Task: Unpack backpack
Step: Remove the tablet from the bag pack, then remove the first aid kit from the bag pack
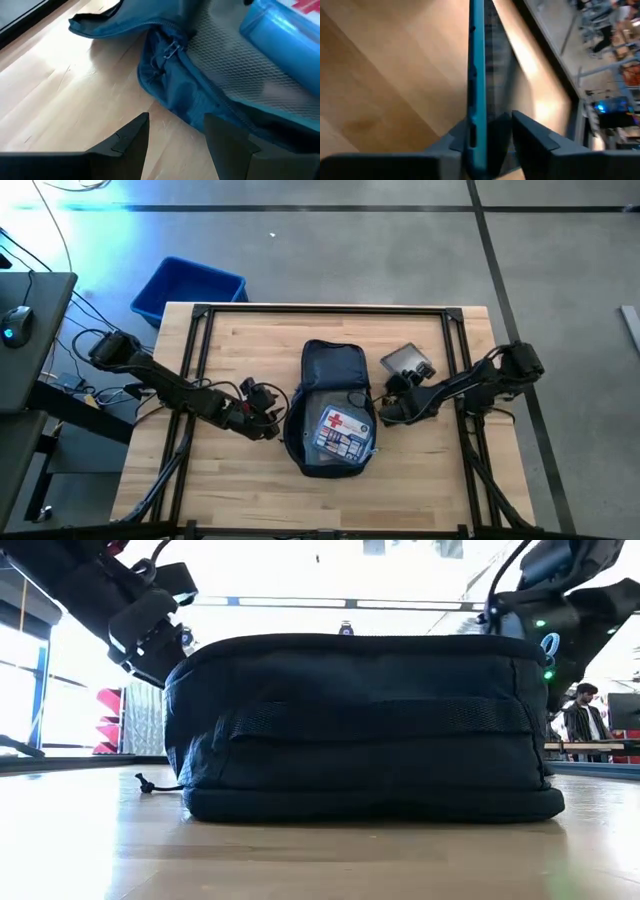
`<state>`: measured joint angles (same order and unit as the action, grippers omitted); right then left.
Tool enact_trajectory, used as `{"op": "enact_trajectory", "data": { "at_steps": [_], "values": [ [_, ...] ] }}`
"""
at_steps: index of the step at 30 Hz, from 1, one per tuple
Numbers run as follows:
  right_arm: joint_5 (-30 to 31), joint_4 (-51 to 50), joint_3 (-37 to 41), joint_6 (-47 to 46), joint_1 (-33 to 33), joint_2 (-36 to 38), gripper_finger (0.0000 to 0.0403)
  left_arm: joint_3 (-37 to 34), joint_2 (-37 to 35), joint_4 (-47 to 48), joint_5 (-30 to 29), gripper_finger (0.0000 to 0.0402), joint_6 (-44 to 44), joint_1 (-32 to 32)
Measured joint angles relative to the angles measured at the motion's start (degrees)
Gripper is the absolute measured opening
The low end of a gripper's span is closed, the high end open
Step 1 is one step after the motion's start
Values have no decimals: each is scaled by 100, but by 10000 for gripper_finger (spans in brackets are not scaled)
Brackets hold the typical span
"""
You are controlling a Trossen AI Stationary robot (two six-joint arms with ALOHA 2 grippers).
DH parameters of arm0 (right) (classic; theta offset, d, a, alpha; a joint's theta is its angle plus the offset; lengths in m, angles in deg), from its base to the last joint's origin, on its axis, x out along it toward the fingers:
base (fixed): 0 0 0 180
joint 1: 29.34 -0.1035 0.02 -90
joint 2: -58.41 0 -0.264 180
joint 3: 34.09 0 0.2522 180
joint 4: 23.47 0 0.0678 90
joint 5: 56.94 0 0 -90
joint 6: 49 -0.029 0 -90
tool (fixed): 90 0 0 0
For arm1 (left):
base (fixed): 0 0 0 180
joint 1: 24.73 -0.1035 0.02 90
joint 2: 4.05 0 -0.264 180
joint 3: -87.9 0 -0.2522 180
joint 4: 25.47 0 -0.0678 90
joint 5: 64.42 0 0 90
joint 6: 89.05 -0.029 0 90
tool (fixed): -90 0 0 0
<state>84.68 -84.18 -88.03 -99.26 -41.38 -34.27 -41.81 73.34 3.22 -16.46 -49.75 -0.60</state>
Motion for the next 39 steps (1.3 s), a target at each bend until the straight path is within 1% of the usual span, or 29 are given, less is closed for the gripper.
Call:
{"op": "enact_trajectory", "data": {
  "at_steps": [2,6,8,12,15,18,21,24,27,29,31,33,35,36,39],
  "values": [
    [-73,332,73,269,64,-1,144,0,1,12,66,168,6,17],
    [-73,359,85,387,156,-2,192,15,0,55,70,168,-2,90],
    [-149,207,85,391,165,44,213,102,0,162,69,168,-52,134],
    [-600,-369,-76,374,167,86,246,492,0,600,-58,168,-100,249],
    [-1006,-926,-328,200,145,87,259,783,0,615,-265,166,-271,478],
    [-1296,-1474,-635,172,-11,87,263,1022,21,336,-519,157,-523,786],
    [-1378,-1817,-948,239,-318,94,263,1075,98,-57,-742,141,-747,1078],
    [-1446,-1838,-1157,409,-738,96,263,1078,219,-408,-814,125,-808,1270],
    [-1467,-1624,-1283,453,-1228,96,263,1078,452,-769,-720,113,-911,1384],
    [-1489,-1344,-1385,604,-1585,96,263,1078,686,-1277,-491,106,-1227,1438],
    [-1618,-961,-1538,827,-1882,96,263,1078,975,-1924,-71,101,-1598,1472],
    [-1948,-397,-1722,1142,-2089,96,263,1078,1320,-2799,381,98,-1842,1472],
    [-2167,209,-1897,1486,-2161,96,258,1161,1710,-3531,725,97,-2154,1472],
    [-2236,452,-1980,1683,-2151,96,253,1268,1901,-3705,816,97,-2360,1463],
    [-2486,929,-2253,2211,-1916,96,236,1720,2443,-3590,911,97,-2756,1374]
  ]
}}
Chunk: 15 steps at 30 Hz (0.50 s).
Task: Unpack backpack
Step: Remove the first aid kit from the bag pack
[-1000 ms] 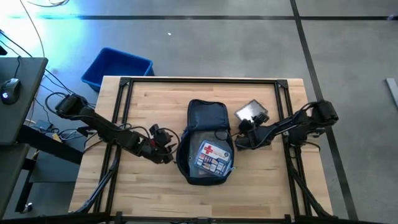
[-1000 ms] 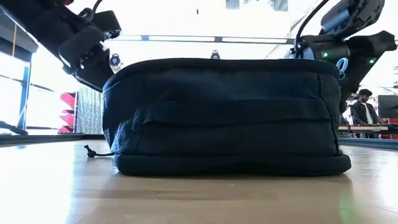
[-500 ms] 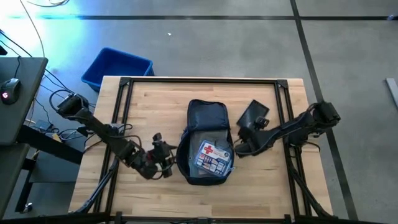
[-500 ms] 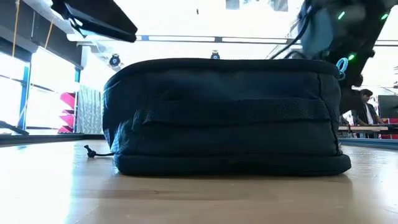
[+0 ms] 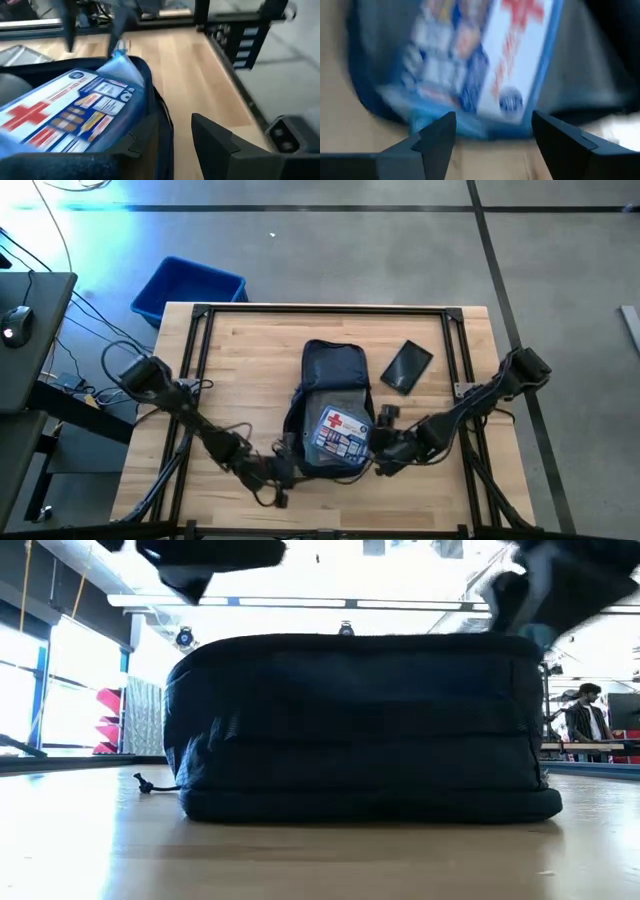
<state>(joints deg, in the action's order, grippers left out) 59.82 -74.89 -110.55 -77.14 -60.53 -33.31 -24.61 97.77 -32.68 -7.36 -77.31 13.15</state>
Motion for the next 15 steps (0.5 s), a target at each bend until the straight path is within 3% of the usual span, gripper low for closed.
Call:
{"op": "enact_trajectory", "data": {
  "at_steps": [8,15],
  "values": [
    [-1312,203,-103,422,1541,-1,200,1041,883,1990,-77,97,596,-473],
    [-2431,763,592,258,2389,-6,197,1090,897,3465,-177,96,1782,-774]
  ]
}}
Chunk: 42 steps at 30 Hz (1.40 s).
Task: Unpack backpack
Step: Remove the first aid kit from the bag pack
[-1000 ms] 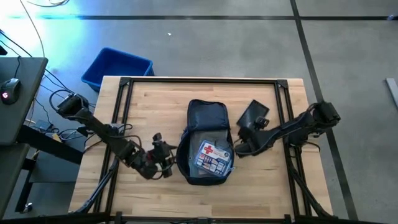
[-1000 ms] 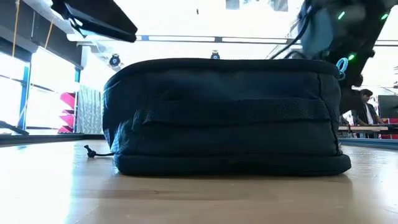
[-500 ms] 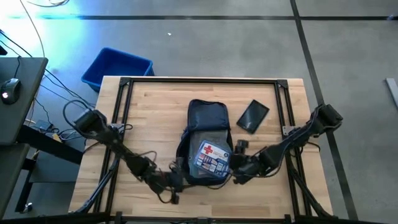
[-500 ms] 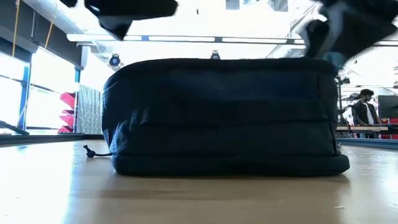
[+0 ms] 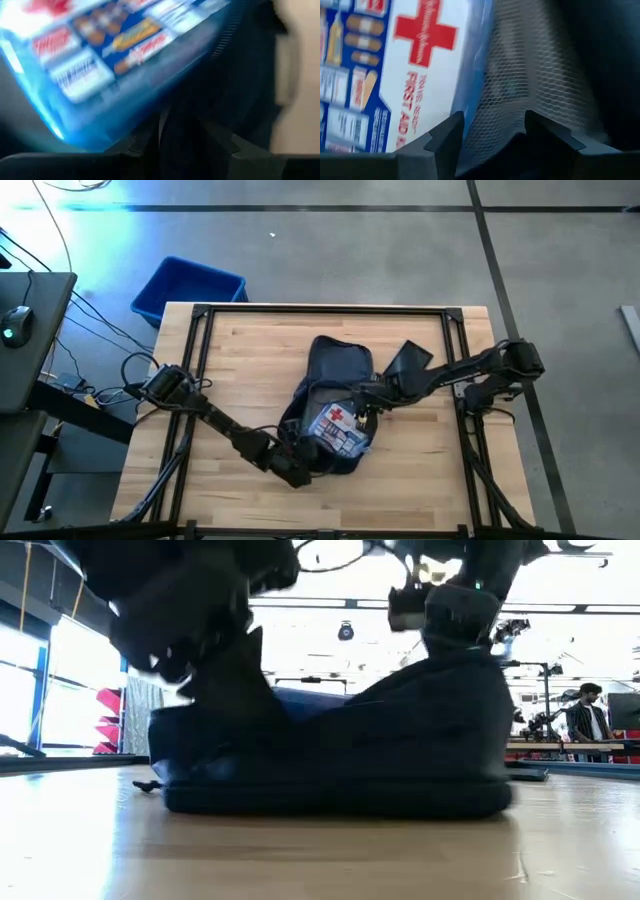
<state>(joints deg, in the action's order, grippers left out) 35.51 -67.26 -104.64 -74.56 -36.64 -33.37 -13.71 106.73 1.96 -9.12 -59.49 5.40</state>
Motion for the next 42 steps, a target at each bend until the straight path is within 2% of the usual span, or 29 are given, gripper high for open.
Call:
{"op": "enact_trajectory", "data": {
  "at_steps": [5,9,14,17,19,21,25,28,35,42],
  "values": [
    [-961,1754,747,-284,-22,6,199,-10,-7,697,-159,96,489,-36],
    [-918,3159,1240,-605,-125,-4,225,-10,-11,793,-235,96,624,-27],
    [-963,4351,1774,-1039,-145,-9,288,-2,-195,1466,-251,96,851,-40],
    [-939,4569,1947,-1223,-149,-48,320,-2,-377,1899,-304,96,1064,-7],
    [-941,4658,1994,-1302,-152,-55,333,-2,-473,2111,-83,96,1186,7],
    [-937,4751,2012,-1350,-149,-55,339,0,-558,2393,188,96,1382,49],
    [-882,4805,2017,-1538,-129,-55,341,-2,-714,2754,166,96,1734,257],
    [-782,4797,2021,-1673,-85,-55,341,-10,-713,2537,17,93,1631,339],
    [-694,5006,2021,-1971,30,-126,341,-24,-322,2098,75,52,1218,-43],
    [-754,6006,1885,-1976,44,-942,341,-26,-275,1623,99,23,738,-333]
  ]
}}
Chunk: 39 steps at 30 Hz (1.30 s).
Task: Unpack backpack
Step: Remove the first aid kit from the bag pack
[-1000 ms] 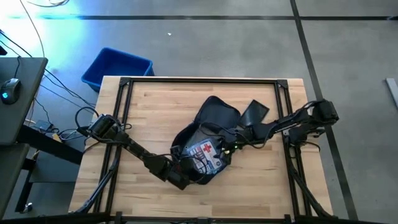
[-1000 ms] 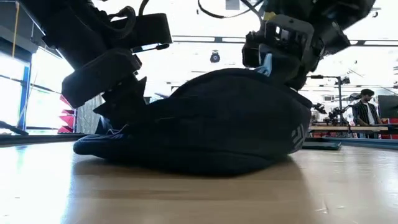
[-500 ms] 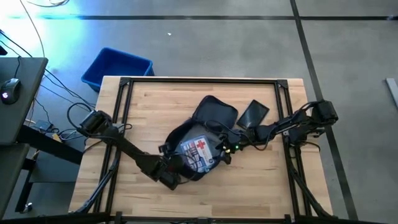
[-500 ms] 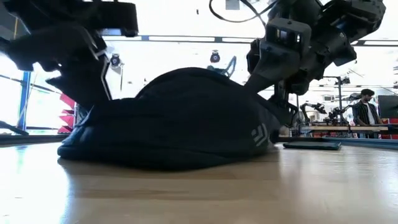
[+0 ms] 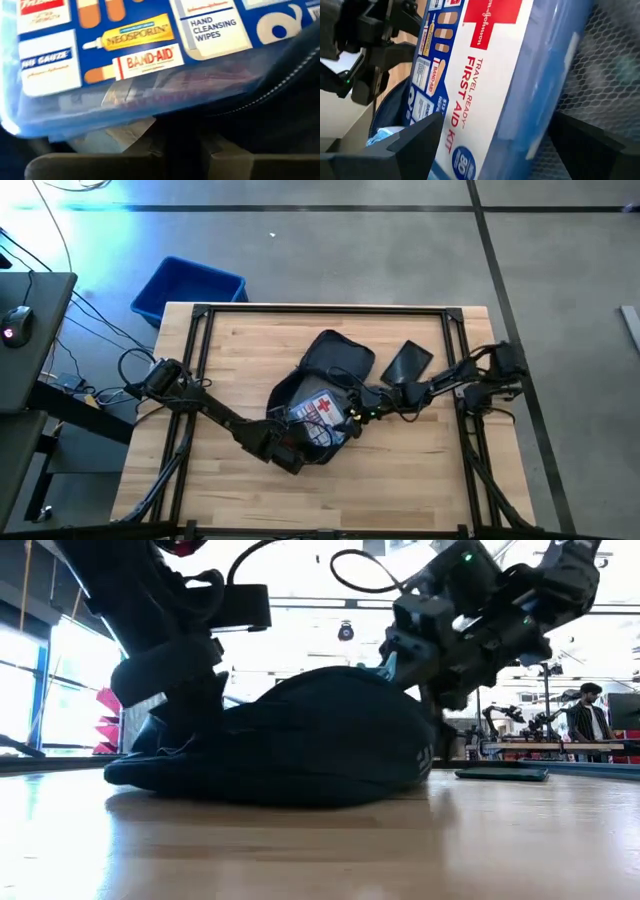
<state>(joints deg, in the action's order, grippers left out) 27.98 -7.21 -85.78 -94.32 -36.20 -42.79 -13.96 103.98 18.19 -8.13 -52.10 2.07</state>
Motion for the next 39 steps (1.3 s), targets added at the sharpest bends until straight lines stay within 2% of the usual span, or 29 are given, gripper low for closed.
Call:
{"op": "enact_trajectory", "data": {
  "at_steps": [5,12,17,21,25,29,35,39],
  "values": [
    [-54,277,-113,144,-6,-227,333,0,-2,138,18,18,3,0],
    [-601,1006,-131,334,-113,-247,280,0,-2,514,-459,18,334,20],
    [-498,1134,-133,330,-125,-247,228,4,-2,543,-493,18,362,18],
    [-404,1174,-133,299,-117,-242,149,17,-45,971,-390,18,605,93],
    [-103,1156,-137,351,-121,-119,143,17,-105,1461,-374,18,959,250],
    [219,1145,-137,463,-115,336,143,15,-105,1719,-335,18,1209,389],
    [758,1077,-137,737,-49,1423,143,15,-105,1861,-306,18,1323,457],
    [1244,241,-142,827,269,2477,143,15,-105,1961,-264,18,1395,483]
  ]
}}
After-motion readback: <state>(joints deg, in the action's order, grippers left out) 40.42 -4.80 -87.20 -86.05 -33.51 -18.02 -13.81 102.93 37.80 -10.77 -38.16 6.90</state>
